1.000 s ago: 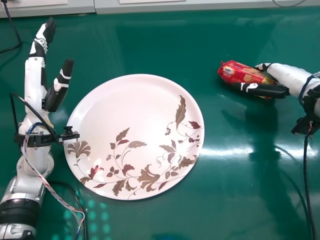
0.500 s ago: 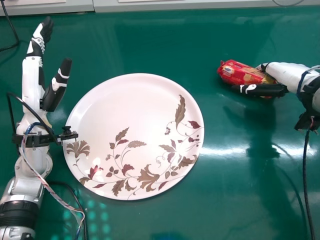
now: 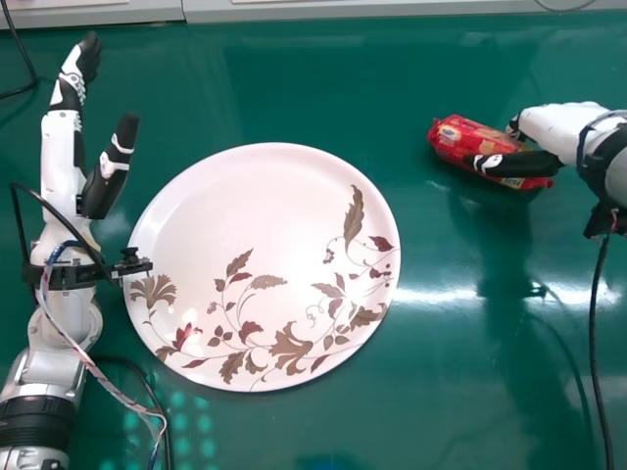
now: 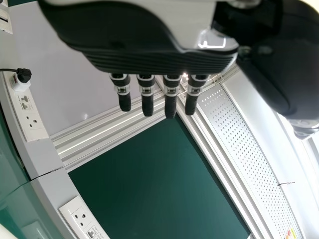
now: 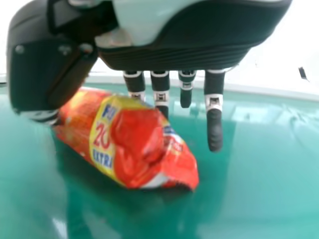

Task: Pick up biscuit and place it in the plate

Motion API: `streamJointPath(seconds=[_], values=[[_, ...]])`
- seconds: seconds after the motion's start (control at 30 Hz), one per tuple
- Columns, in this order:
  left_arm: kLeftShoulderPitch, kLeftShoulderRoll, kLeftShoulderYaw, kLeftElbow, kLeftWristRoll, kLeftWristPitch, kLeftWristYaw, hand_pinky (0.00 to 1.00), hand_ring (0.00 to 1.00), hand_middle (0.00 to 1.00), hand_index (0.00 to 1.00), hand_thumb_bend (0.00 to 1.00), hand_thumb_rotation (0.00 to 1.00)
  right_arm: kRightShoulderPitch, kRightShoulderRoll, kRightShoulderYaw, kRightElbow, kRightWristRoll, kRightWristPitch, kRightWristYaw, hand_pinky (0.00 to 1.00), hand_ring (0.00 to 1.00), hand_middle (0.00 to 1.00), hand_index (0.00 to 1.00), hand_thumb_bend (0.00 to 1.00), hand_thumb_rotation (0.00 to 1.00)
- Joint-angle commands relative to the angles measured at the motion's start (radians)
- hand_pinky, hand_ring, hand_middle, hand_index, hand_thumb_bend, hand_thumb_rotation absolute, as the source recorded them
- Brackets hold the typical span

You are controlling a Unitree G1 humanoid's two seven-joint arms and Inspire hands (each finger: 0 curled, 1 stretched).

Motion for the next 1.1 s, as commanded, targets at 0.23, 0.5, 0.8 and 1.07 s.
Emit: streamJointPath(seconds=[0.23,0.5,0.8,1.07], values=[[0.08,-0.055,-0.004,0.016,-0.023,0.0,0.0,1.0,1.0,0.99,1.0,0.95,0.96,0.012,0.004,-0.01,0.048,-0.061,-0.087,-0.228,0.34,0.41,0.46,0.53,0.5,0.0],[0.092,-0.061,-0.003,-0.006,-0.036,0.016,-0.011,1.0,1.0,0.99,1.0,0.98,0.95,0.035,0.002,-0.035,0.029,-0.034,-0.101,-0.269,0.14,0.39,0.45,0.51,0.51,0.0],[0.087,-0.046,0.0,0.013,-0.02,0.011,-0.011,1.0,1.0,0.99,1.0,0.96,0.96,0.106,0.036,-0.132,-0.2,0.035,-0.027,-0.22,0.12,0.41,0.48,0.5,0.52,0.0],[0.078,-0.04,-0.003,0.02,-0.027,0.017,-0.026,1.0,1.0,0.99,1.0,0.95,0.95,0.147,0.09,-0.19,-0.437,0.105,-0.049,-0.211,0.37,0.42,0.48,0.5,0.5,0.0]])
